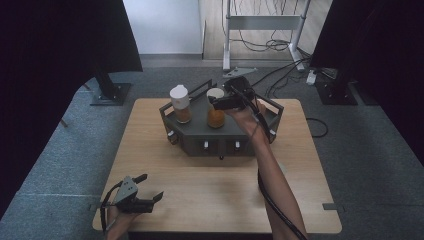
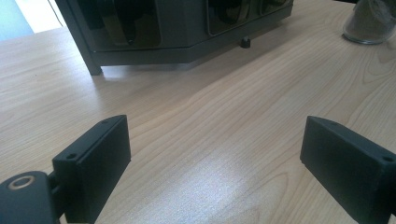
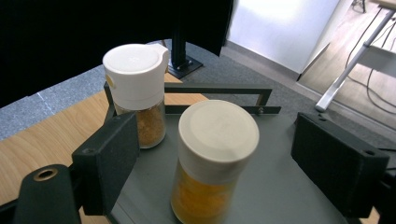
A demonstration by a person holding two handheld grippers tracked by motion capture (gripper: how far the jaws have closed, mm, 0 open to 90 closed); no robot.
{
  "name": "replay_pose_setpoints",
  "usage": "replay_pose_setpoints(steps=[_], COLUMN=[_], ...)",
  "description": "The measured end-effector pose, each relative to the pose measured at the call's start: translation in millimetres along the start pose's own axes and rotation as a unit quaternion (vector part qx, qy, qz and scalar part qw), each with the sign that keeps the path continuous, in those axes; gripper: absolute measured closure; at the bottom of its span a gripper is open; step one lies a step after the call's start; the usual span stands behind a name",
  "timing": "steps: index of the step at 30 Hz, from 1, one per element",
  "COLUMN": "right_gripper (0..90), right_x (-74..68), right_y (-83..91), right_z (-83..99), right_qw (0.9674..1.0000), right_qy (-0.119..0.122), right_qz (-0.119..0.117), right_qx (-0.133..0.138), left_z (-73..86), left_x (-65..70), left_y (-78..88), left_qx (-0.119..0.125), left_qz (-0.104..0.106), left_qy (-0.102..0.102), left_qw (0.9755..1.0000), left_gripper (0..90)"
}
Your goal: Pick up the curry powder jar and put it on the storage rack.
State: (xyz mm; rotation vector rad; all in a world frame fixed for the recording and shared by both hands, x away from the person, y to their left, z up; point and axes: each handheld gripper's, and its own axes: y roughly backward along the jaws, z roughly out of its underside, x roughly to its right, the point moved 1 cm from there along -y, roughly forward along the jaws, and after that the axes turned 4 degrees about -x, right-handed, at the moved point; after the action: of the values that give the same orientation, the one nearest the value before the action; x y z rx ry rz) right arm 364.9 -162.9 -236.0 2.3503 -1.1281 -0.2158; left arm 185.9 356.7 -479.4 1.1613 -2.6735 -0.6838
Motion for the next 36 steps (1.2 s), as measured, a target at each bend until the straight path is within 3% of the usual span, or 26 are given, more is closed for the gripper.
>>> replay_pose_setpoints(steps=[22, 36], right_gripper=[15.3, 15.3], right_x=[1.7, -7.0], right_y=[53.7, 94.3], right_z=[17.8, 47.6], right_qw=[0.9997, 0.9986], right_qy=[0.012, 0.027], right_qz=[0.009, 0.009], right_qx=[0.017, 0.044], left_z=[-0.9, -1.3], left_x=[1.1, 1.0], left_y=[-2.4, -4.4], left_qx=[-0.002, -0.004], left_qz=[0.001, 0.005], left_qy=[-0.002, -0.001], left_qw=[1.0, 1.0], left_gripper=[8.3, 8.3])
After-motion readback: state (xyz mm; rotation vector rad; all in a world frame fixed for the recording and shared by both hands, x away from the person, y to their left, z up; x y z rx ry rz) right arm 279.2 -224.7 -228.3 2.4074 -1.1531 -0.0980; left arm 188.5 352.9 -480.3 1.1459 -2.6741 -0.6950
